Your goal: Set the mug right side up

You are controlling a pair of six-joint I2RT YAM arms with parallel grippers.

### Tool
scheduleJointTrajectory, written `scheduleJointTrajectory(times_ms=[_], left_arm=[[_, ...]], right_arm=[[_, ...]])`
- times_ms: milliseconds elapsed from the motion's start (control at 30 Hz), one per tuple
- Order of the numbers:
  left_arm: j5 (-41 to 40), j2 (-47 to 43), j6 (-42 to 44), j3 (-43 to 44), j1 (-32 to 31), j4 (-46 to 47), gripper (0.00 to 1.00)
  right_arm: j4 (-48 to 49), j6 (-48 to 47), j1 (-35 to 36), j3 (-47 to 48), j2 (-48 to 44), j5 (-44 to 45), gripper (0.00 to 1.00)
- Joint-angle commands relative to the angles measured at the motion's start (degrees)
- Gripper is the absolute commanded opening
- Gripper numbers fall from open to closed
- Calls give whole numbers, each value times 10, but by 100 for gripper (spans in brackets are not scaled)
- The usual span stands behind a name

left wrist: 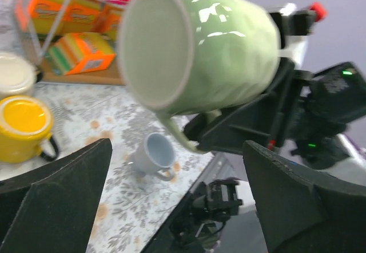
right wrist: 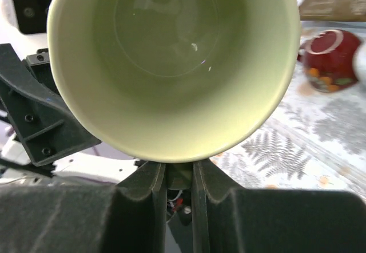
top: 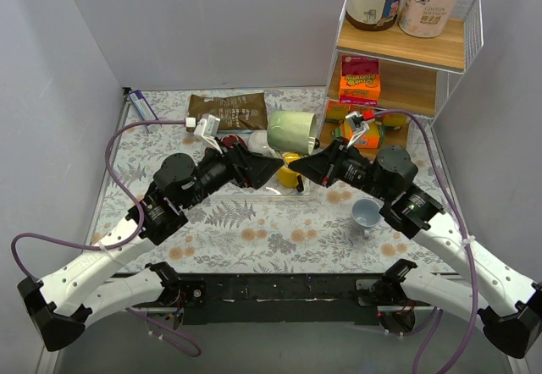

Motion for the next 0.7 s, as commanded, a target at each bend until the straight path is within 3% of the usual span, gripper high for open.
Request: scheduleJointTrajectory(times_ms=[0, 167, 400, 667], left_arm=[[-124, -24, 35, 29, -1, -116, 98], [-256, -46, 40, 35, -1, -165, 98], [-406, -45, 13, 63, -1, -239, 98], [-428, -44, -7, 60, -1, -262, 98]], right_arm=[[-94, -76, 2, 75, -44, 104, 1], [-256, -108, 2, 97, -53, 156, 1], [-365, -92, 32, 69, -28, 198, 1], [-461, -31, 169, 51, 14, 375, 1]])
